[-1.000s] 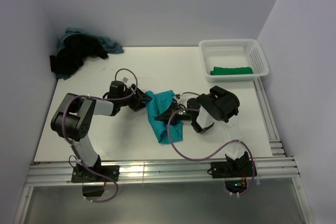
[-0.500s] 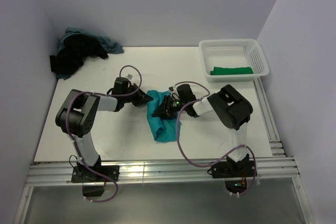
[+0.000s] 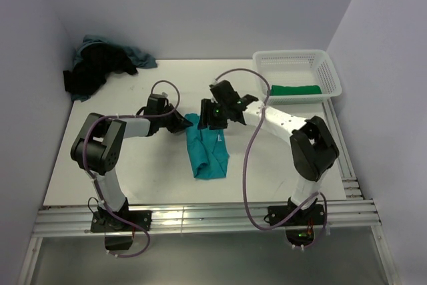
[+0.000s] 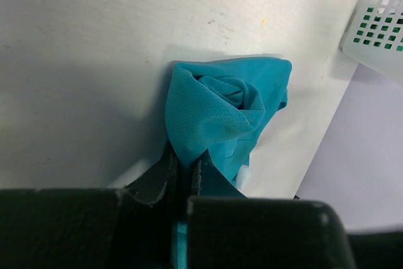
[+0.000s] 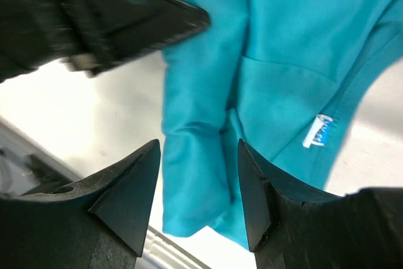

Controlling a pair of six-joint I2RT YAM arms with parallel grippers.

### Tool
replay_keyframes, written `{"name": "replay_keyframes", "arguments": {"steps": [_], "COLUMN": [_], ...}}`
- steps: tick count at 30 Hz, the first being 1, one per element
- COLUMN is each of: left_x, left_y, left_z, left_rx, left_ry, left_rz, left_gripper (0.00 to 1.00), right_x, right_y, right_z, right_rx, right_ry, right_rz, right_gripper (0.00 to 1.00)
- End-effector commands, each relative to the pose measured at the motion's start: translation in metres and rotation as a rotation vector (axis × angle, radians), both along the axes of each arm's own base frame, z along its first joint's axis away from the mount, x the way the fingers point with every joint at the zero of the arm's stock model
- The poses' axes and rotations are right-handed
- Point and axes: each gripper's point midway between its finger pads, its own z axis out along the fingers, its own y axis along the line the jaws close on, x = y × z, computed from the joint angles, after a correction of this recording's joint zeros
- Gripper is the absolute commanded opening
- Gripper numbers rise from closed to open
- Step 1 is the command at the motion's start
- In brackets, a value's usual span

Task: Roll the t-shirts
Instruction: Roll the tshirt

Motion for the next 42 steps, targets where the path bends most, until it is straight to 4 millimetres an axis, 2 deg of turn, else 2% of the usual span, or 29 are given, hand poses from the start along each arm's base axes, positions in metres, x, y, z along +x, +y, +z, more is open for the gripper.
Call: {"name": "replay_keyframes", "arguments": {"steps": [1, 7, 13, 14, 21, 30, 37, 42], "left_x": [0.001, -0.004, -0.007, -0.007, -0.011, -0.014, -0.017, -0.023], "left_y": [0.001, 0.001, 0.001, 0.000, 0.000, -0.003, -0.003, -0.001], "left_z": [0.003, 0.000, -0.002, -0.001, -0.002, 0.001, 0.000, 0.002], "left_rx": [0.034, 0.026, 0.026, 0.020, 0.006, -0.013, -0.029, -0.027], "left_ry": [-0.003, 0.021, 0.050, 0.057, 0.107, 0.130, 0.157, 0.168], "left_rz": [0.002, 0.002, 0.007, 0.010, 0.023, 0.028, 0.040, 0.047], "left_gripper": [0.00, 0.00, 0.00, 0.00, 0.00, 0.00, 0.00, 0.00], "right_x": [-0.007, -0.029, -0.042, -0.046, -0.046, -0.048, -0.057, -0.056], "right_y": [0.001, 0.045, 0.061, 0.063, 0.062, 0.053, 0.051, 0.039], "right_z": [0.028, 0.019, 0.004, -0.005, -0.019, -0.048, -0.068, -0.082], "right_rx": [-0.223, -0.356, -0.440, -0.468, -0.564, -0.654, -0.711, -0.787], "right_ry": [-0.135, -0.187, -0.192, -0.184, -0.199, -0.167, -0.160, -0.156], "right_rz": [0.079, 0.212, 0.253, 0.267, 0.247, 0.249, 0.274, 0.266], "right_gripper": [0.60, 0.60, 0.60, 0.60, 0.61, 0.61, 0.59, 0.48]}}
